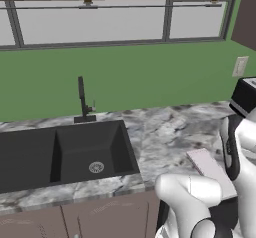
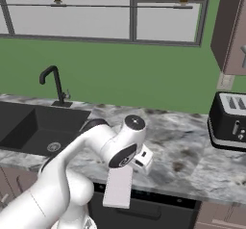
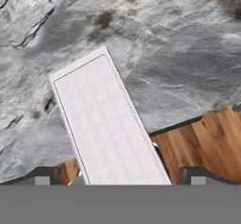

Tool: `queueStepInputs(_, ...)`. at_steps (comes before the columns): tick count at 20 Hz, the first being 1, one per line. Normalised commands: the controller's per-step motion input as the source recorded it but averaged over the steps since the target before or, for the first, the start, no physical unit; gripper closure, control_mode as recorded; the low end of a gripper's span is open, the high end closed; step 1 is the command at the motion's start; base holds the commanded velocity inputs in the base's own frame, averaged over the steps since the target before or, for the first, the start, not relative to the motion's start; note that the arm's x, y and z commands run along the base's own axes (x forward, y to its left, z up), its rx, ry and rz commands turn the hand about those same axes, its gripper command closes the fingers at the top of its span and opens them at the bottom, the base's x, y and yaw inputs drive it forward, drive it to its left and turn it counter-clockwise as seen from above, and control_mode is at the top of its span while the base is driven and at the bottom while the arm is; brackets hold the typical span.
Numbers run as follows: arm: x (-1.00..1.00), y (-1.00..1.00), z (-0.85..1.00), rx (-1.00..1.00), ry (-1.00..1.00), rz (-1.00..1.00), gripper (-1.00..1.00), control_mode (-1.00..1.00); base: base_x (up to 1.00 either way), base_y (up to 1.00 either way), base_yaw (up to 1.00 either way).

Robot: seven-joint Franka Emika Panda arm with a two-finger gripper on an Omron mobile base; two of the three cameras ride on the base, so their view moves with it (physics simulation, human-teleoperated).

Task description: The ice cube tray has been filled with water. Take the tray and place it in the freezer to make ice. Close the freezer door after placing the tray.

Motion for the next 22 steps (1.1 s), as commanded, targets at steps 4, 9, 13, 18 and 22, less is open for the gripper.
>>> queueStepInputs(4, 0.00, -0.08, 0.00, 0.14, 0.00, -0.08, -1.00, -1.00, 0.00, 0.00, 0.00)
queueStepInputs(9, -0.04, -0.29, 0.00, 0.19, 0.00, -0.05, -1.00, -1.00, 0.00, 0.00, 0.00)
queueStepInputs(13, -0.22, -0.42, 0.00, 0.21, 0.00, -0.08, -1.00, -1.00, 0.00, 0.00, 0.00)
queueStepInputs(18, -0.38, -0.48, 0.00, 0.23, 0.00, -0.08, -1.00, -1.00, 0.00, 0.00, 0.00)
queueStepInputs(22, -0.39, -0.40, -0.01, 0.21, 0.00, -0.08, -1.00, -1.00, 0.00, 0.00, 0.00)
